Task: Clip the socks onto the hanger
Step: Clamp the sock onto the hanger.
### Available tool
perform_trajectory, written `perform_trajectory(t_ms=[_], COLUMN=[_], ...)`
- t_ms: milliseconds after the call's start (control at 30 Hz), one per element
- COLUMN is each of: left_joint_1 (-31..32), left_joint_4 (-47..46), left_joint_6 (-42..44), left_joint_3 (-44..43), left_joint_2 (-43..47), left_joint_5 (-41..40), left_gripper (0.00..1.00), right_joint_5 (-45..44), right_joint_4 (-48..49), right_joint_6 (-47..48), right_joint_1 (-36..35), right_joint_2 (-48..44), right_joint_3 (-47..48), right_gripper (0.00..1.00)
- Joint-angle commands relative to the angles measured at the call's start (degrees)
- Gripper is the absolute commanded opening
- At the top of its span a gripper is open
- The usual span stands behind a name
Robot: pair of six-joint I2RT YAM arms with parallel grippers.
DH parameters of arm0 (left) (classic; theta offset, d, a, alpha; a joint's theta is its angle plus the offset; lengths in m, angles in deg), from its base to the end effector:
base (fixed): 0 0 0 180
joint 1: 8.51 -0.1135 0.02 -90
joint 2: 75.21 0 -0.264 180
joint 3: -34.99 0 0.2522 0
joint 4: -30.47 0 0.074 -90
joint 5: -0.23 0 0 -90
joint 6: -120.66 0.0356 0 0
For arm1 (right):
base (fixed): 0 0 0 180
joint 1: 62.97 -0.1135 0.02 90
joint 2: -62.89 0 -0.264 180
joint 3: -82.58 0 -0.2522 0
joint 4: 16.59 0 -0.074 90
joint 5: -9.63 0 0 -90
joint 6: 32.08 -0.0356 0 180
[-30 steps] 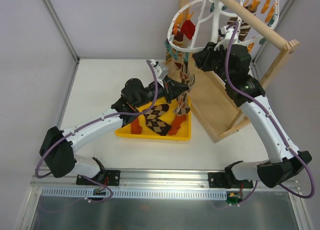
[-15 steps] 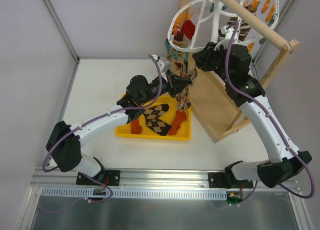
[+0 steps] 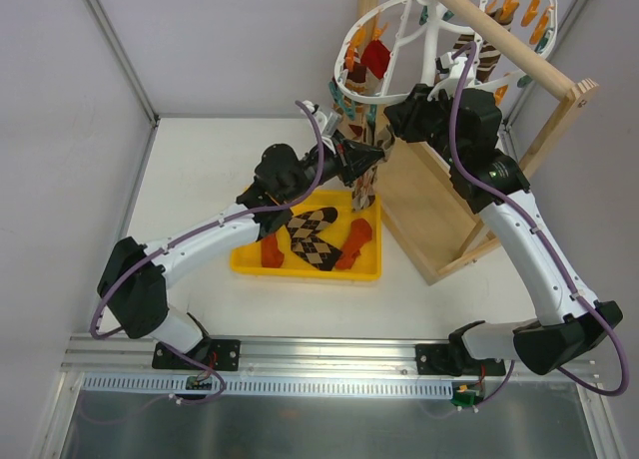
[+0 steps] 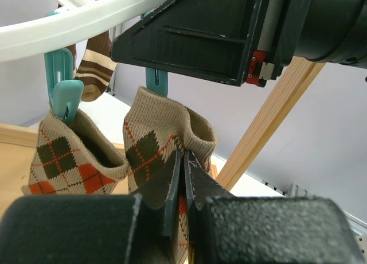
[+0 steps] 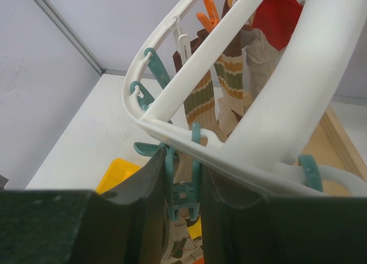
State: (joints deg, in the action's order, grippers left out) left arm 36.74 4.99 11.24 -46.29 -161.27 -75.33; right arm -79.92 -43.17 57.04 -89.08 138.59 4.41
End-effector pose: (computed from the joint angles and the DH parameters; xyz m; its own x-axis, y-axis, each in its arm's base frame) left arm 0.2434 -0.2581 0.3942 -0.0486 -0.4084 -0.9115 0.8862 0.4033 -0.2279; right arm 0.2610 0.1282 0.4795 -0.0139 0.0103 -0.9999 -0.4470 0.8944 0.0154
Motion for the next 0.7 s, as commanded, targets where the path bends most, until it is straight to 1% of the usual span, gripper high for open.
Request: perform_trajectory(t_ms=[0, 133, 333, 667], left_joint_1=[-0.61, -0.69, -0.69, -1.31], left_joint_4=[-4.26, -4.17, -4.09, -3.73], left_joint_6=[-1.06, -1.15, -1.32, -1.23], left_joint_3=[-2.87, -2.79, 0.46, 0.29], left_joint_2=[-0.6, -0.69, 0.72, 0.19], left_joint_5=[0.07, -0.02, -1.6, -2.31], left_gripper=[0.0, 0.0, 0.0, 0.0], right_joint_5=[4.65, 4.39, 3.68, 4.38], right_joint_4=[-1.95, -1.95, -1.95, -1.86], right_joint_6=[-0.7, -0.87, -0.7, -0.78], right_joint_1=[-0.35, -0.35, -0.43, -0.35], right_joint_2=[0.76, 0.59, 0.59, 1.2], right_joint_3=[-0.71, -0.71, -0.45, -0.09], right_gripper=[0.01, 0.01, 0.01, 0.01])
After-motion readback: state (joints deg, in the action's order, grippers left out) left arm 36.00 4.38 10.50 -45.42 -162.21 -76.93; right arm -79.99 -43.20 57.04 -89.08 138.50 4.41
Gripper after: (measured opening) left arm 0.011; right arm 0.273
